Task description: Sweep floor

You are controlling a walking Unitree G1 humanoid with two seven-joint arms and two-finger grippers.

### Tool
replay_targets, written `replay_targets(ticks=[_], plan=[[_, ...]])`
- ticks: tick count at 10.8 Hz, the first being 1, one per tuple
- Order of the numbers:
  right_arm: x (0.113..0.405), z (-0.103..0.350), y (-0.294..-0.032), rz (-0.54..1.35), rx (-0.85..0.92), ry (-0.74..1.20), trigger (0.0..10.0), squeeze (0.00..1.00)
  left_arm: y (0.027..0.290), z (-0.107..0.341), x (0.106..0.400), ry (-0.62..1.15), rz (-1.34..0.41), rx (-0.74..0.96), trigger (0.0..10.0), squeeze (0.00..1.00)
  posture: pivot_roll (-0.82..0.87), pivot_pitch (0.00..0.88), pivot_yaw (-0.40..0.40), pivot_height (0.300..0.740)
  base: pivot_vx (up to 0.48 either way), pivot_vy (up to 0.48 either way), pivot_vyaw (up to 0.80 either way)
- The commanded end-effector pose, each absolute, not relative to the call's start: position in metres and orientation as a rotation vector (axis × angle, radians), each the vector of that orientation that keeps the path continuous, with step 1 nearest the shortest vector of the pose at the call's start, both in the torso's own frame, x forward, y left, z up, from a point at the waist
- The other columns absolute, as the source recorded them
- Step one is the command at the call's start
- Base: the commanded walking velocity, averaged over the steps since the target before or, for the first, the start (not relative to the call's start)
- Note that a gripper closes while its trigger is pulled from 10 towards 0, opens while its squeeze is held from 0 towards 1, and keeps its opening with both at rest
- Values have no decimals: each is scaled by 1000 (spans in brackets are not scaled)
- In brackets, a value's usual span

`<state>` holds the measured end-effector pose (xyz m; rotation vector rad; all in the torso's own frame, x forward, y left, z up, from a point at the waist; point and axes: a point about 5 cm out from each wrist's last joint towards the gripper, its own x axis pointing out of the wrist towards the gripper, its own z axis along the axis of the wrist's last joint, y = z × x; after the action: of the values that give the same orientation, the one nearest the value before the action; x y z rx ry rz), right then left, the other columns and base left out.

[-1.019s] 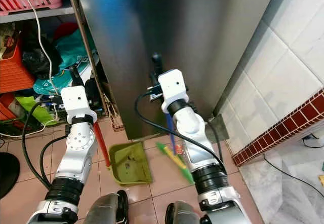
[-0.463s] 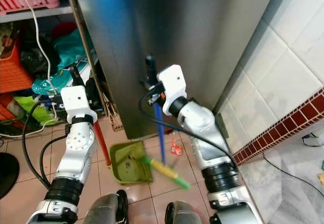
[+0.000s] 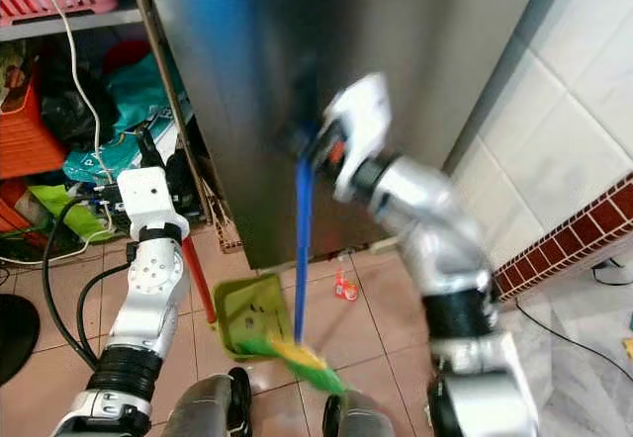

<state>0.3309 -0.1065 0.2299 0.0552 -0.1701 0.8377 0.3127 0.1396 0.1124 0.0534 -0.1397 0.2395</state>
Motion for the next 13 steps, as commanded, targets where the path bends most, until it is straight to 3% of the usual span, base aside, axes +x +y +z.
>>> replay_targets(ticks=[1, 4, 8, 10, 13], plan=[[338, 254, -120, 728, -26, -314, 10000, 0, 139, 128, 314, -212, 236, 44, 10000, 0, -64, 172, -7, 740, 0, 0, 0], [353, 269, -136, 524, -160, -409, 10000, 0, 140, 127, 313, -211, 237, 50, 10000, 0, -48, 195, -6, 740, 0, 0, 0], [360, 284, -143, 470, -237, -491, 10000, 0, 137, 126, 315, -198, 213, 35, 10000, 0, -39, 224, 0, 740, 0, 0, 0], [361, 281, -145, 444, -264, -505, 10000, 0, 137, 127, 314, -199, 209, 36, 10000, 0, -38, 228, 2, 740, 0, 0, 0], [360, 244, -144, 309, -350, -466, 10000, 0, 139, 125, 315, -194, 207, 44, 10000, 0, -34, 255, 17, 740, 0, 0, 0]])
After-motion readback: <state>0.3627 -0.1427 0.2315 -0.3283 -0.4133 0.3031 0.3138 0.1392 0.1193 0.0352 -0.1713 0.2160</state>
